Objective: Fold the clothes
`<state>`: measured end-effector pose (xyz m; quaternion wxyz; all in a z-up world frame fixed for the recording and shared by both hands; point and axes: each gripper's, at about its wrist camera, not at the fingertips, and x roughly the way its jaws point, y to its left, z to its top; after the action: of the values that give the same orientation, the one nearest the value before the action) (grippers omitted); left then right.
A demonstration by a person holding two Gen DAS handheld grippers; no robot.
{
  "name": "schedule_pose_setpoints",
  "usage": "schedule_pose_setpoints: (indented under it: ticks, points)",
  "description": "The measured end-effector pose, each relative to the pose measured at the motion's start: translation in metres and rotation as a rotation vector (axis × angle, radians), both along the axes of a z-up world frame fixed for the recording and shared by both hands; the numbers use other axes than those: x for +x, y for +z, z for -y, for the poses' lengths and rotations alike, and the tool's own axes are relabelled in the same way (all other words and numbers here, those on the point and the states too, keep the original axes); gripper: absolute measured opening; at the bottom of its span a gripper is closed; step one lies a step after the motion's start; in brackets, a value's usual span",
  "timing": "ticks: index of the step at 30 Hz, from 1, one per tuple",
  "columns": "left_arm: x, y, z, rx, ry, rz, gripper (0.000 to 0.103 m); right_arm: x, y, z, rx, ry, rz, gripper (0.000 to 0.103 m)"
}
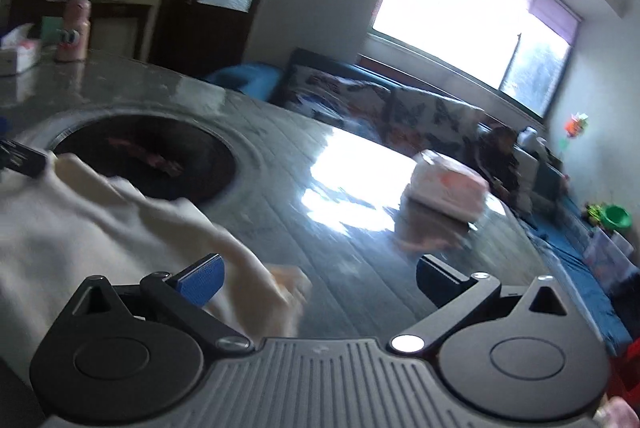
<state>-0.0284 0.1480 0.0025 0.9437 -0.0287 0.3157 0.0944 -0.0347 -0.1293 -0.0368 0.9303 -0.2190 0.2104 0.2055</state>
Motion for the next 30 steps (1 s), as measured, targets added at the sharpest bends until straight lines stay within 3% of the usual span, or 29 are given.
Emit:
schedule_pose_setpoints:
  ticks: [4, 9, 15, 23, 27, 30]
  points:
    - [0.020, -0.004, 0.010, 0.047, -0.026, -0.029, 0.103, 0.012, -0.005, -0.022, -0.034, 0.034, -0.002, 0.103]
    - [0.040, -0.015, 0.005, 0.049, 0.003, -0.097, 0.103, 0.028, -0.015, -0.021, -0.060, 0.010, -0.055, 0.103]
    - [0.039, -0.013, -0.007, 0.000, 0.034, -0.111, 0.103, 0.036, -0.011, -0.004, -0.037, -0.031, -0.077, 0.103]
    - [0.046, -0.012, 0.001, 0.042, 0.021, -0.130, 0.103, 0.028, -0.004, -0.030, -0.039, 0.047, -0.067, 0.103]
    - [0.047, -0.014, -0.009, 0.021, 0.036, -0.140, 0.103, 0.040, -0.010, -0.025, -0.035, -0.004, -0.104, 0.103]
    - [0.042, -0.011, -0.011, 0.014, 0.045, -0.137, 0.103, 0.035, -0.003, -0.019, -0.040, -0.020, -0.076, 0.103]
